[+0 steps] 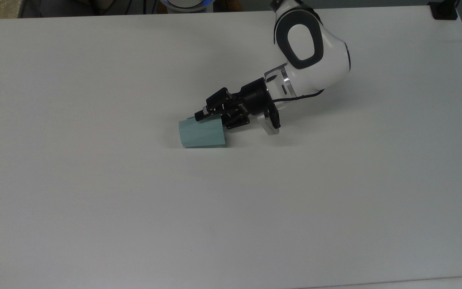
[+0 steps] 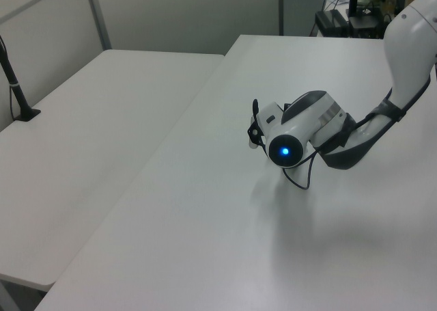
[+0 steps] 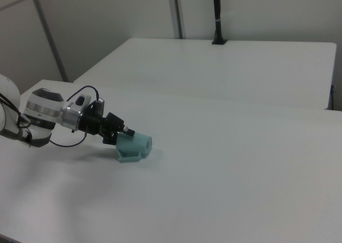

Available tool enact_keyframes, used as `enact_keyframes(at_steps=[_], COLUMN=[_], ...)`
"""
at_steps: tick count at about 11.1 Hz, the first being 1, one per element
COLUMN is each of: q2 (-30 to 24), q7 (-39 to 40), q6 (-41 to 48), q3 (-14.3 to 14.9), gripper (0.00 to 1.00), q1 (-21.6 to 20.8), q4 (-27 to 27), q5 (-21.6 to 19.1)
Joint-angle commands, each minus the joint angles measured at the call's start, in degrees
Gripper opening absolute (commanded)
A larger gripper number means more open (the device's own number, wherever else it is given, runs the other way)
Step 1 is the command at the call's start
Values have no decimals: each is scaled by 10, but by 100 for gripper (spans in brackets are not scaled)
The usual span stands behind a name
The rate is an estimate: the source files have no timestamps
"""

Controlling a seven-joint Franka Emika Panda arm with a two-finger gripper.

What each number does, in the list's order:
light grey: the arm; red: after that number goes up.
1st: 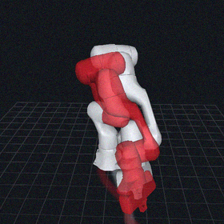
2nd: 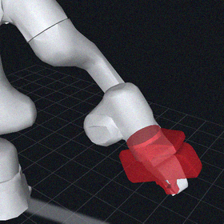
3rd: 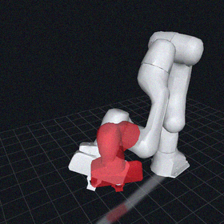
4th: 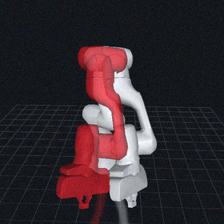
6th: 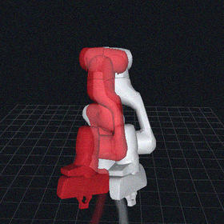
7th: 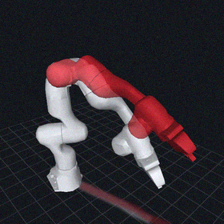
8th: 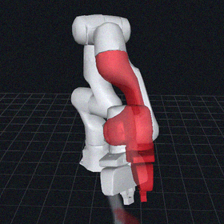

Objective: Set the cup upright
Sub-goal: 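Lift the grasped cup and rotate it so the opening faces up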

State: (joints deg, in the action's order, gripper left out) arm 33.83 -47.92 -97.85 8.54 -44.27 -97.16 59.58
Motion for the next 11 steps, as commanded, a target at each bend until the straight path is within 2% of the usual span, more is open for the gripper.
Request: enact_keyframes(at_steps=[1,6,8,9,11], q2=[-5,-7,-21,-36,-92], q7=[-13,-12,-16,-21,-12], q6=[-17,-39,-45,-64,-98], q3=[-1,-1,-5,-5,-5], gripper=[1,0,0,0,0], q1=[9,12,16,28,56], q4=[-16,-18,-16,-16,-15], q5=[20,20,8,-7,-111])
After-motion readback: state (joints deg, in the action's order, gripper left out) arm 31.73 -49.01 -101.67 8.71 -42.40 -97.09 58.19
